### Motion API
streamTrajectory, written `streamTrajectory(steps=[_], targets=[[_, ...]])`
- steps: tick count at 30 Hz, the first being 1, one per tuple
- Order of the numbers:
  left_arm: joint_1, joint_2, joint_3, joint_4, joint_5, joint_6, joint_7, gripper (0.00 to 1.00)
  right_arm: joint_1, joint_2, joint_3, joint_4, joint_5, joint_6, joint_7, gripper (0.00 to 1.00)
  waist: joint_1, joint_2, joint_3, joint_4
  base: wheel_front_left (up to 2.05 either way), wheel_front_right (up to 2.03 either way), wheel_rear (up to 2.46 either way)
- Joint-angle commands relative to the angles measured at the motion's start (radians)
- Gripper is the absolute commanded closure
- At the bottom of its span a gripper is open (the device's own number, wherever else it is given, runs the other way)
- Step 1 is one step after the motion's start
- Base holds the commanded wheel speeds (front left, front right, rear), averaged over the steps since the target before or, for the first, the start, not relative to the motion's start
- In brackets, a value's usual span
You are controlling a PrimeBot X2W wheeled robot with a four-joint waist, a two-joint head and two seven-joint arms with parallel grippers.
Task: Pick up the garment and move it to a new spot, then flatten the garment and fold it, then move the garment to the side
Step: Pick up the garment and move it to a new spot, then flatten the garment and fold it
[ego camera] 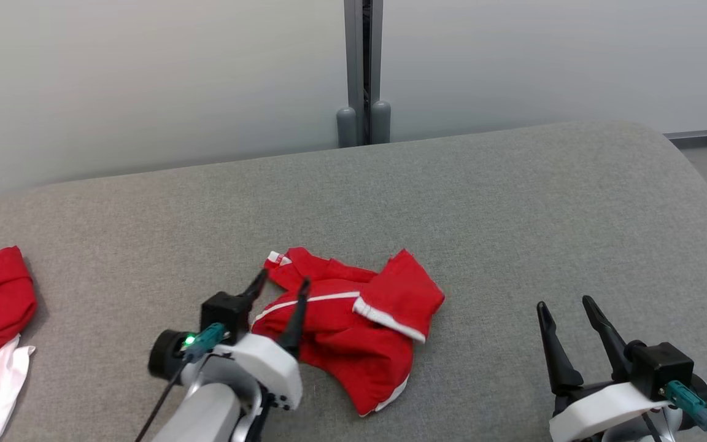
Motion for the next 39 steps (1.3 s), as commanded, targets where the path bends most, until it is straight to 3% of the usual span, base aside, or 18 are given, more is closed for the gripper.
streamTrajectory(steps=[1, 10, 19, 32, 36, 39], targets=[[0.03, 0.028, 0.042, -0.011, 0.014, 0.014, -0.001, 0.0, 0.01, -0.003, -0.005, 0.002, 0.006, 0.0, -0.005, 0.0, 0.0, 0.0, -0.011, 0.007, 0.0, 0.0, 0.0], [0.315, 0.099, 0.321, -0.203, 0.131, 0.055, -0.001, 0.0, 0.044, -0.003, -0.033, -0.015, 0.013, 0.0, -0.005, 0.0, 0.0, 0.0, -0.047, 0.041, 0.0, 0.0, 0.0], [0.531, 0.039, 0.511, -0.314, 0.238, 0.009, -0.001, 0.0, 0.081, -0.003, -0.049, -0.002, 0.021, 0.0, -0.005, 0.0, 0.0, 0.0, -0.068, 0.087, 0.0, 0.0, 0.0], [0.51, -0.009, 0.488, -0.3, 0.305, -0.073, -0.001, 0.0, 0.074, -0.004, 0.004, 0.02, 0.025, 0.0, -0.005, 0.0, 0.0, 0.0, -0.037, 0.101, 0.0, 0.0, 0.0], [0.499, -0.01, 0.408, -0.29, 0.284, -0.11, -0.001, 0.0, 0.071, -0.004, 0.009, 0.027, 0.025, 0.0, -0.005, 0.0, 0.0, 0.0, -0.02, 0.107, 0.0, 0.0, 0.0], [0.475, -0.01, 0.271, -0.264, 0.251, -0.143, 0.0, 0.0, 0.052, -0.004, 0.014, 0.032, 0.018, 0.0, -0.005, 0.0, 0.0, 0.0, -0.003, 0.099, 0.0, 0.0, 0.0]])
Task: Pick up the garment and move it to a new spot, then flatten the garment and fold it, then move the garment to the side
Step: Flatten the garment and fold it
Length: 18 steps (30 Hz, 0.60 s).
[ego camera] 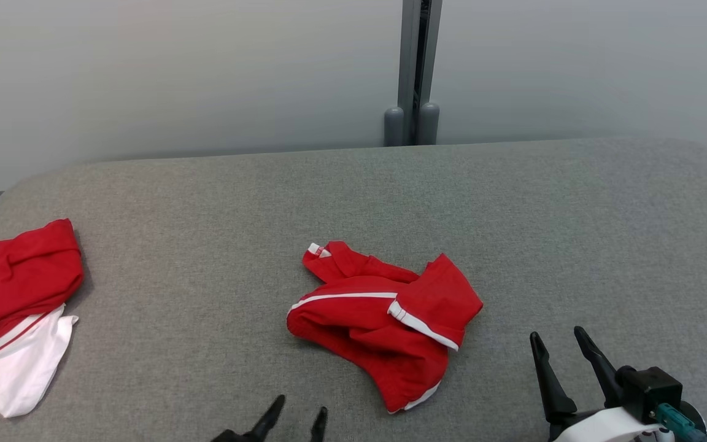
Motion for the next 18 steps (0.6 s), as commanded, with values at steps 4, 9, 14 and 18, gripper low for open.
streamTrajectory(steps=[4, 9, 14, 18], targets=[[-0.058, 0.003, -0.132, 0.029, -0.061, -0.035, 0.0, 0.0, -0.027, -0.006, 0.002, 0.004, -0.01, 0.0, -0.005, 0.0, 0.0, -0.0001, 0.025, -0.03, 0.0, 0.0, 0.0], [-0.129, 0.003, -0.254, 0.071, -0.138, -0.058, 0.0, 0.0, -0.044, -0.006, -0.003, -0.002, -0.019, 0.0, -0.005, 0.0, 0.0, -0.0001, 0.061, -0.069, 0.0, 0.0, 0.0], [-0.194, 0.004, -0.32, 0.133, -0.164, -0.063, 0.0, 0.0, -0.054, -0.007, -0.014, -0.01, -0.025, 0.0, -0.005, 0.0, 0.0, -0.0001, 0.093, -0.098, 0.0, 0.0, 0.0], [-0.226, 0.003, -0.334, 0.179, -0.176, -0.059, 0.0, 0.0, -0.065, -0.009, -0.021, -0.011, -0.023, 0.0, -0.005, 0.0, 0.0, -0.0001, 0.106, -0.11, 0.0, 0.0, 0.0]])
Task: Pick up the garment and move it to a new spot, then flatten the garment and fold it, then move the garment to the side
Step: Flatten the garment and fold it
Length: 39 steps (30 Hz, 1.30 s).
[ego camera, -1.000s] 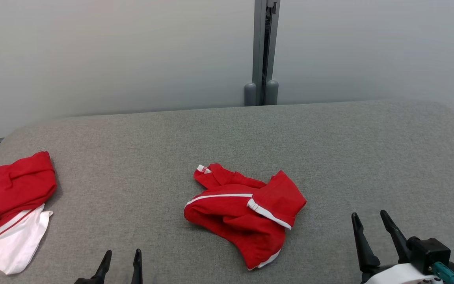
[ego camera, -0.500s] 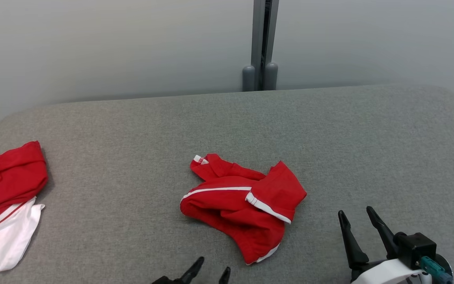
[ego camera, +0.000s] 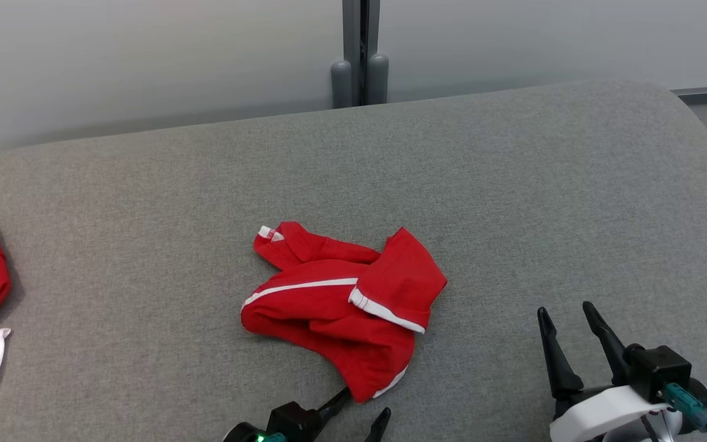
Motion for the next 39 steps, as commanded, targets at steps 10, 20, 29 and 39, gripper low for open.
streamTrajectory(steps=[10, 20, 29, 39], targets=[[-0.057, 0.004, 0.011, -0.033, -0.014, 0.001, -0.001, 1.0, -0.021, -0.006, -0.008, -0.004, 0.0, 0.0, -0.005, 0.0, 0.0, 0.0, 0.008, -0.01, 0.0, 0.0, 0.0], [-0.289, 0.004, -0.084, -0.097, 0.033, -0.009, -0.001, 1.0, 0.007, -0.004, -0.013, 0.026, 0.016, 0.0, -0.005, 0.0, 0.0, 0.0, -0.066, -0.033, 0.0, 0.0, 0.0], [-0.635, 0.005, -0.139, -0.132, -0.076, 0.029, -0.001, 1.0, 0.01, -0.003, 0.013, 0.039, 0.04, 0.0, -0.005, 0.0, 0.0, 0.0, -0.085, -0.096, 0.0, 0.0, 0.0], [-0.551, 0.094, -0.024, 0.105, -0.019, 0.047, -0.001, 1.0, 0.019, -0.003, -0.032, 0.018, 0.041, 0.0, -0.005, 0.0, 0.0, 0.0, -0.071, -0.056, 0.0, 0.0, 0.0]])
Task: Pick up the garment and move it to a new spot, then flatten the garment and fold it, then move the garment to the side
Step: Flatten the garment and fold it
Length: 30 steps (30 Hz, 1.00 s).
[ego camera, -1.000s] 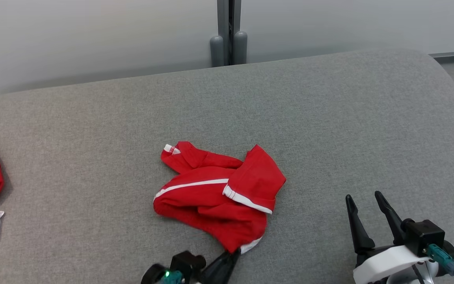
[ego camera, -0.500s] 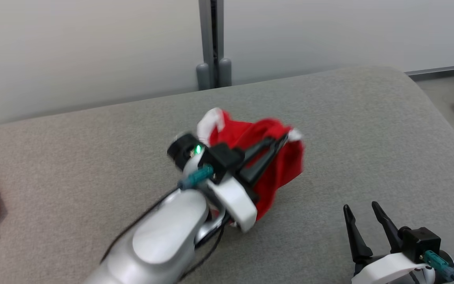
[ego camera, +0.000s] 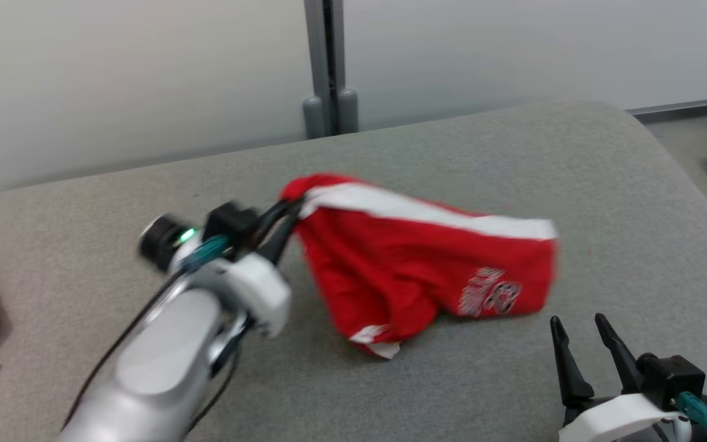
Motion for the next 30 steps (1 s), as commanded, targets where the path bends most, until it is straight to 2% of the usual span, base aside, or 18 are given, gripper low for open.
streamTrajectory(steps=[1, 6, 12, 13, 14, 15, 17, 18, 24, 30], targets=[[0.044, 0.035, 0.026, 0.041, -0.005, -0.005, -0.001, 1.0, 0.002, -0.004, -0.003, -0.009, 0.001, 0.0, -0.005, 0.0, 0.0, 0.0, 0.004, 0.02, 0.0, 0.0, 0.0], [0.197, 0.11, 0.091, 0.119, -0.022, -0.021, -0.001, 1.0, 0.003, -0.005, -0.01, -0.014, 0.001, 0.0, -0.005, 0.0, 0.0, 0.0, 0.008, 0.065, 0.0, 0.0, 0.0], [0.348, 0.111, 0.17, 0.169, -0.044, -0.018, -0.001, 1.0, -0.003, -0.005, -0.005, -0.011, -0.008, 0.0, -0.005, 0.0, 0.0, 0.0, -0.002, 0.102, 0.0, 0.0, 0.0], [0.383, 0.105, 0.224, 0.164, -0.034, 0.011, -0.001, 0.85, -0.011, -0.005, 0.003, -0.008, -0.012, 0.0, -0.005, 0.0, 0.0, 0.0, -0.006, 0.107, 0.0, 0.0, 0.0], [0.394, 0.101, 0.244, 0.154, -0.03, 0.021, -0.001, 0.26, -0.013, -0.005, 0.006, -0.007, -0.012, 0.0, -0.005, 0.0, 0.0, 0.0, -0.007, 0.107, 0.0, 0.0, 0.0], [0.406, 0.096, 0.265, 0.143, -0.026, 0.032, -0.001, 0.0, -0.014, -0.005, 0.009, -0.007, -0.013, 0.0, -0.005, 0.0, 0.0, 0.0, -0.009, 0.106, 0.0, 0.0, 0.0], [0.445, 0.091, 0.339, 0.087, 0.002, 0.077, -0.001, 0.0, -0.016, -0.005, 0.012, -0.009, -0.012, 0.0, -0.005, 0.0, 0.0, 0.0, -0.016, 0.096, 0.0, 0.0, 0.0], [0.445, 0.091, 0.339, 0.087, 0.002, 0.077, -0.001, 0.0, -0.016, -0.005, 0.012, -0.009, -0.012, 0.0, -0.005, 0.0, 0.0, 0.0, -0.016, 0.096, 0.0, 0.0, 0.0], [0.539, 0.052, 0.495, -0.043, 0.083, 0.168, -0.001, 0.0, -0.018, -0.005, 0.003, -0.018, -0.002, 0.0, -0.005, 0.0, 0.0, 0.0, -0.035, 0.063, 0.0, 0.0, 0.0], [0.651, -0.019, 0.628, -0.191, 0.149, 0.184, -0.001, 0.0, -0.007, -0.005, -0.016, -0.052, -0.014, 0.0, -0.005, 0.0, 0.0, 0.0, -0.061, 0.048, 0.0, 0.0, 0.0]])
